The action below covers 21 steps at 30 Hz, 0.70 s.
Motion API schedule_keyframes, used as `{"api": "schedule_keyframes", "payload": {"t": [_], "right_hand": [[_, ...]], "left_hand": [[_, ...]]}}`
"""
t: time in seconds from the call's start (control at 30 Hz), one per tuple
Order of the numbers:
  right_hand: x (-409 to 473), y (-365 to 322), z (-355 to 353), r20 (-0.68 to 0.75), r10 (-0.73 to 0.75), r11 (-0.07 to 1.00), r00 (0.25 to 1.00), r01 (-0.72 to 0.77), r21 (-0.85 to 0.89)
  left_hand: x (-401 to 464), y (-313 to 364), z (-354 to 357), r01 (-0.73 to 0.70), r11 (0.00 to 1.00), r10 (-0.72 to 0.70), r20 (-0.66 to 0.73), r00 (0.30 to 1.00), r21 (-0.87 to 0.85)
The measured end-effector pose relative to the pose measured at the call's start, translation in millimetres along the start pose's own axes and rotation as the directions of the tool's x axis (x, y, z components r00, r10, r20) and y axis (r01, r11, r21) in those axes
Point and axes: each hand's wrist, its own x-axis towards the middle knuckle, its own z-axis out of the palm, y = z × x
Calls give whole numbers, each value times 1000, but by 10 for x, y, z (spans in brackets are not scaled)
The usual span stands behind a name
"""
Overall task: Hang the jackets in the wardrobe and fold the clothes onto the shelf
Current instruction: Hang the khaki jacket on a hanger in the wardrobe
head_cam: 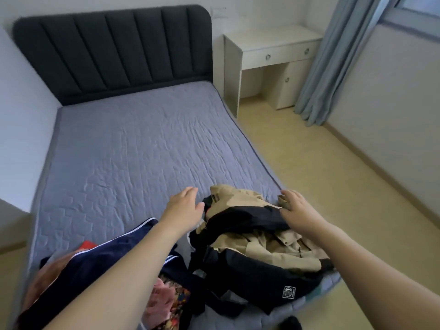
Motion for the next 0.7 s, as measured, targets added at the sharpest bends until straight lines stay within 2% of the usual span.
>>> {"api": "schedule_keyframes", "payload": {"t": [0.2,0.37,0.57,0.63,0.7], "right_hand": [[873,1373,-402,84,101,995,991,-103,19],[1508,2410,-349,198,186,981,962,-194,24],[2102,3257,335,275,202,964,940,-240,112],[2209,3499,632,313,189,963,931,-238,125],[2256,3707,856,348,163,972,923,-211,103]], "left_hand": [[821,1249,864,16,1000,-15,92,996,-11],[1424,1963,1778,20,998,-34,258,966,57],[2100,2234,3176,-40,972,-55,390,919,231],[2248,2237,3636,-45,933,-105,389,915,358],[2344,2196,3967,-44,878,-128,324,937,476]]}}
